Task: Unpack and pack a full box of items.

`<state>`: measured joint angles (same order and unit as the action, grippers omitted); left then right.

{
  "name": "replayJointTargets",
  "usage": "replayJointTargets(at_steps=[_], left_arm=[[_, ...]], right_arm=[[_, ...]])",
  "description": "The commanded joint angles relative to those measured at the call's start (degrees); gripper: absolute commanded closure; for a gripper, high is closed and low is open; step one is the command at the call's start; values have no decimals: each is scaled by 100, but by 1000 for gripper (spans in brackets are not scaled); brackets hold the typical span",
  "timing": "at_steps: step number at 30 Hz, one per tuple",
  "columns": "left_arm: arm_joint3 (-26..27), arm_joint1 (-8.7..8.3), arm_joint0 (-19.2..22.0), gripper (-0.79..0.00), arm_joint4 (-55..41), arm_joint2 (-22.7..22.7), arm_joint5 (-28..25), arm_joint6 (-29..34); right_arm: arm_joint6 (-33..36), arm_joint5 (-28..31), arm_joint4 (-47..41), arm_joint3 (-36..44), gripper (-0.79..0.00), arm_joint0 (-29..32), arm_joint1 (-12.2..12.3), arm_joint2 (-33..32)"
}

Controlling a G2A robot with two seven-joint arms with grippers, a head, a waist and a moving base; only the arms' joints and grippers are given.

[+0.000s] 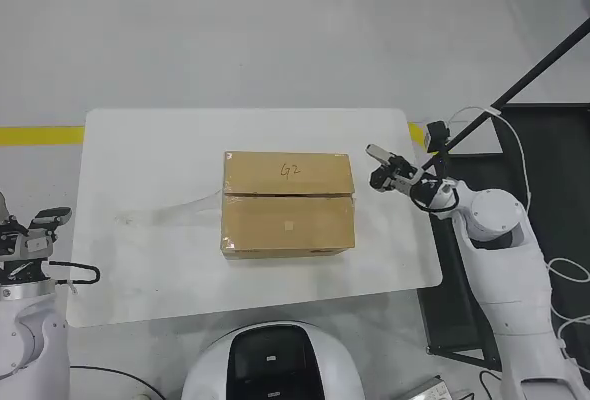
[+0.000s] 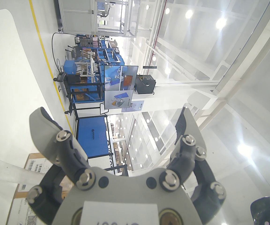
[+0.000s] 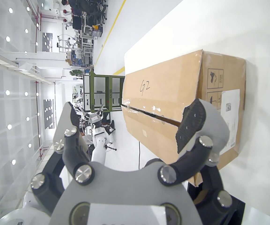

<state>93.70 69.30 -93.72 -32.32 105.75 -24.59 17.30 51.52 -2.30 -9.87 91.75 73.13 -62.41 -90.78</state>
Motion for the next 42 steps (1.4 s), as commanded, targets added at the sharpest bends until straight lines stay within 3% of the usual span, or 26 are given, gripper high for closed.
replayJointTargets(at_steps=[1, 5, 11, 15, 27, 30, 35, 42], left_arm=[[0, 0, 0, -785, 0, 0, 0, 0], [0, 0, 0, -785, 0, 0, 0, 0], [0, 0, 0, -785, 0, 0, 0, 0], [0, 0, 0, -785, 0, 0, 0, 0], [0, 0, 0, -785, 0, 0, 0, 0], [0, 0, 0, -785, 0, 0, 0, 0], [0, 0, 0, -785, 0, 0, 0, 0], [0, 0, 0, -785, 0, 0, 0, 0]], right_arm=[[541, 5, -99, -132, -785, -51, 35, -17], [1670, 170, -145, -419, -785, -157, 127, -73], [2812, 540, -210, -902, -785, -365, 211, 70], [2833, 852, -437, -1159, -785, -534, 195, 260], [2833, 852, -437, -1159, -785, -534, 195, 260], [2567, 915, -364, -1227, -785, -527, 183, 357], [2625, 1562, -153, -1853, -785, -902, 169, 698], [3048, 2274, -680, -2701, -785, -1393, 130, 991]])
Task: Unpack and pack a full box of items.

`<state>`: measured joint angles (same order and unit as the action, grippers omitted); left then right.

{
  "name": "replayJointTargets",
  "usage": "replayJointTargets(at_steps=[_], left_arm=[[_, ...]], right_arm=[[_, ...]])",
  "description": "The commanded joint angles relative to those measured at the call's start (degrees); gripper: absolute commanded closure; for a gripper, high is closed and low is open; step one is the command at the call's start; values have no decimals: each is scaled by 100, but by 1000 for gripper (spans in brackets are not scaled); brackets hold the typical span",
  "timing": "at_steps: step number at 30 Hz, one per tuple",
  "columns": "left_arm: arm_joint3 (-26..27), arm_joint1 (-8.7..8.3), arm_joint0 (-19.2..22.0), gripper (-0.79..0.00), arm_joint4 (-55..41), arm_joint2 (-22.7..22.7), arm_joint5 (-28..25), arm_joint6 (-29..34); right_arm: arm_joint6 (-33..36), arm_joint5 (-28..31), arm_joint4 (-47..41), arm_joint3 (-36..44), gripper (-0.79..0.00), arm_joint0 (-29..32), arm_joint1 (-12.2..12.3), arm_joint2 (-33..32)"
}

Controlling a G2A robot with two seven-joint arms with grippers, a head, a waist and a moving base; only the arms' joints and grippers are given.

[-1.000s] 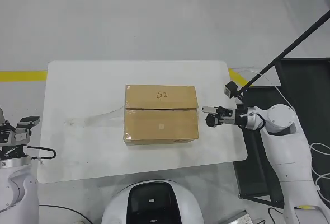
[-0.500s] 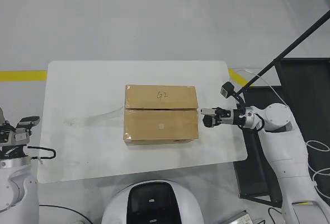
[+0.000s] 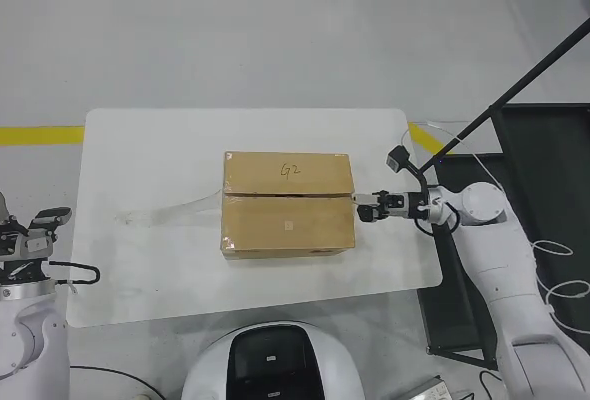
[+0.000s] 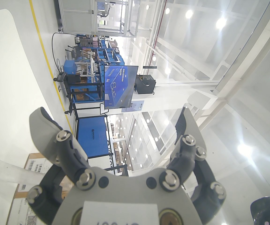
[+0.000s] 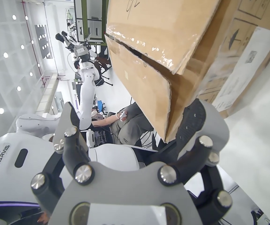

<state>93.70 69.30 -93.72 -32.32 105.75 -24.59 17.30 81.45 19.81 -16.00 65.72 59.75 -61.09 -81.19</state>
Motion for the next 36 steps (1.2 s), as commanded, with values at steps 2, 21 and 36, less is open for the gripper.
replayJointTargets(at_steps=[2, 21, 36], left_arm=[[0, 0, 0, -785, 0, 0, 0, 0], [0, 0, 0, -785, 0, 0, 0, 0], [0, 0, 0, -785, 0, 0, 0, 0]], right_arm=[[109, 135, -125, -247, -785, -154, -8, 102], [228, 75, -841, -893, -785, -698, -62, 995], [460, -155, -1733, 201, -785, -127, 292, 618]])
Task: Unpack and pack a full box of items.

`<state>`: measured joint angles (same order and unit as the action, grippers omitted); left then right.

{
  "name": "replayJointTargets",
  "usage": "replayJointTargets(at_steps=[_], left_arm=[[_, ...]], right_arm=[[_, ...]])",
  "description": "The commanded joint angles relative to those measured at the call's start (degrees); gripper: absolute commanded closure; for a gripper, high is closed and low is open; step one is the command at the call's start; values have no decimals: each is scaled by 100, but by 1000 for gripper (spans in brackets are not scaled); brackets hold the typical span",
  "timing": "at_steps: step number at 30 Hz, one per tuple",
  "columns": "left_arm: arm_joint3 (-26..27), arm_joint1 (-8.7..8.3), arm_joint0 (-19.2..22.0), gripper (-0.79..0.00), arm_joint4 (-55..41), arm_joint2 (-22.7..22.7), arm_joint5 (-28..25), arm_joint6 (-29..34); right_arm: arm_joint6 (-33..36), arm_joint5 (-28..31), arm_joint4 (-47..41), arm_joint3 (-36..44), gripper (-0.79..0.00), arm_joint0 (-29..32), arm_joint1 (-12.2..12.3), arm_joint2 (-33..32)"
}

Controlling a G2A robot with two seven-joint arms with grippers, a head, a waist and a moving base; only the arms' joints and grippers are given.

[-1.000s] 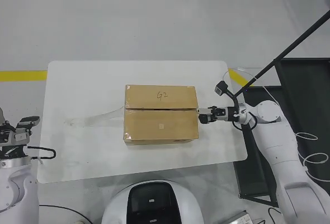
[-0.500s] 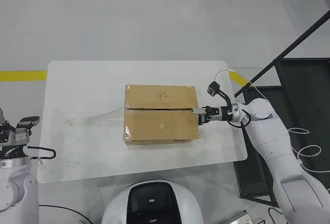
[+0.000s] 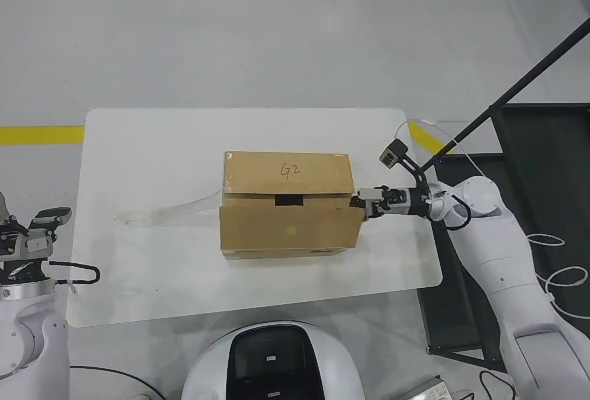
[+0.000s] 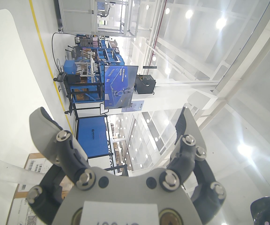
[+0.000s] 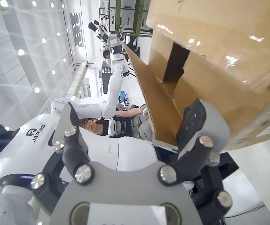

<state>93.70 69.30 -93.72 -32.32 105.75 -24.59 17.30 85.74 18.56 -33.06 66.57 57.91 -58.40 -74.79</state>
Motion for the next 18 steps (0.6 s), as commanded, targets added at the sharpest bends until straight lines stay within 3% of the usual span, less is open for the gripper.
replayJointTargets(at_steps=[1, 7, 18], left_arm=[[0, 0, 0, -785, 0, 0, 0, 0], [0, 0, 0, -785, 0, 0, 0, 0], [0, 0, 0, -785, 0, 0, 0, 0]], right_arm=[[80, -80, -53, 314, -785, 155, 65, -56], [226, -226, -146, 1144, -785, 648, 236, -136], [226, -227, 249, 1986, -785, 1047, 471, 679]])
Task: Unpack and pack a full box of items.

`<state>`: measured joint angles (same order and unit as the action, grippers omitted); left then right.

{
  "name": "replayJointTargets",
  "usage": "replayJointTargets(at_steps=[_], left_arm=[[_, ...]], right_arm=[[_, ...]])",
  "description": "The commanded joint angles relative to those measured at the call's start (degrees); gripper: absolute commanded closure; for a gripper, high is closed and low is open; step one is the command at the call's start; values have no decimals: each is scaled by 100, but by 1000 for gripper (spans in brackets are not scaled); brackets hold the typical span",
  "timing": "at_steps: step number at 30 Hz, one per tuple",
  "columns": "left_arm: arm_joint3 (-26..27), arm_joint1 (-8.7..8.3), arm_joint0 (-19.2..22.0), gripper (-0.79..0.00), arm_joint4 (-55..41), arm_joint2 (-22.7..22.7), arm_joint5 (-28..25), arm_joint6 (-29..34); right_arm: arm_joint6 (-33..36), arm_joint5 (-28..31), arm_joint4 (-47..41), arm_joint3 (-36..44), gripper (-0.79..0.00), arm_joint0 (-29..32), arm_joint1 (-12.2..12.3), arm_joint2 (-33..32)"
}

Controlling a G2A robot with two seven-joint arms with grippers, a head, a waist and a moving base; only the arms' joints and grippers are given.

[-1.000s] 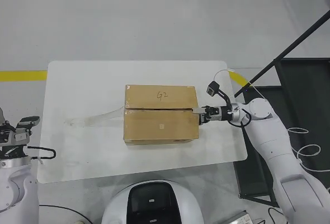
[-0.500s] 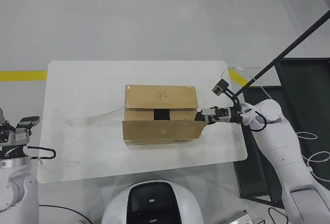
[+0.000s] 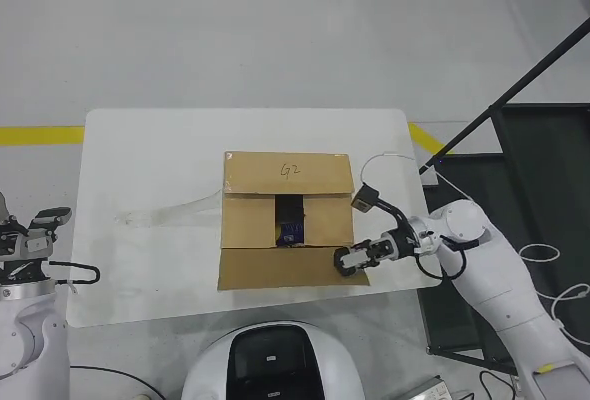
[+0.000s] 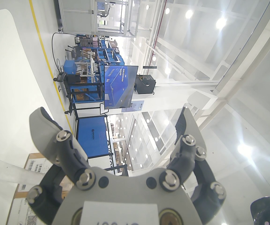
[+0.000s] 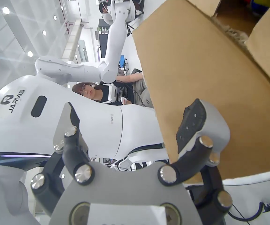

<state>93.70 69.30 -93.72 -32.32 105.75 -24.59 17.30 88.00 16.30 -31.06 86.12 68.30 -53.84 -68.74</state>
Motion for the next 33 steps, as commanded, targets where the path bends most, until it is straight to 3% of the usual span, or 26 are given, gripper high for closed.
replayJointTargets(at_steps=[1, 17, 26, 33], left_arm=[[0, 0, 0, -785, 0, 0, 0, 0], [0, 0, 0, -785, 0, 0, 0, 0], [0, 0, 0, -785, 0, 0, 0, 0], [0, 0, 0, -785, 0, 0, 0, 0]], right_arm=[[0, 0, 174, 86, -785, 22, 38, 196], [-857, 767, 1447, -267, -785, -48, 44, 1109], [-1839, 986, 1989, -546, -785, -140, -61, 1353], [-2124, 1093, 2160, -628, -785, -187, -105, 1459]])
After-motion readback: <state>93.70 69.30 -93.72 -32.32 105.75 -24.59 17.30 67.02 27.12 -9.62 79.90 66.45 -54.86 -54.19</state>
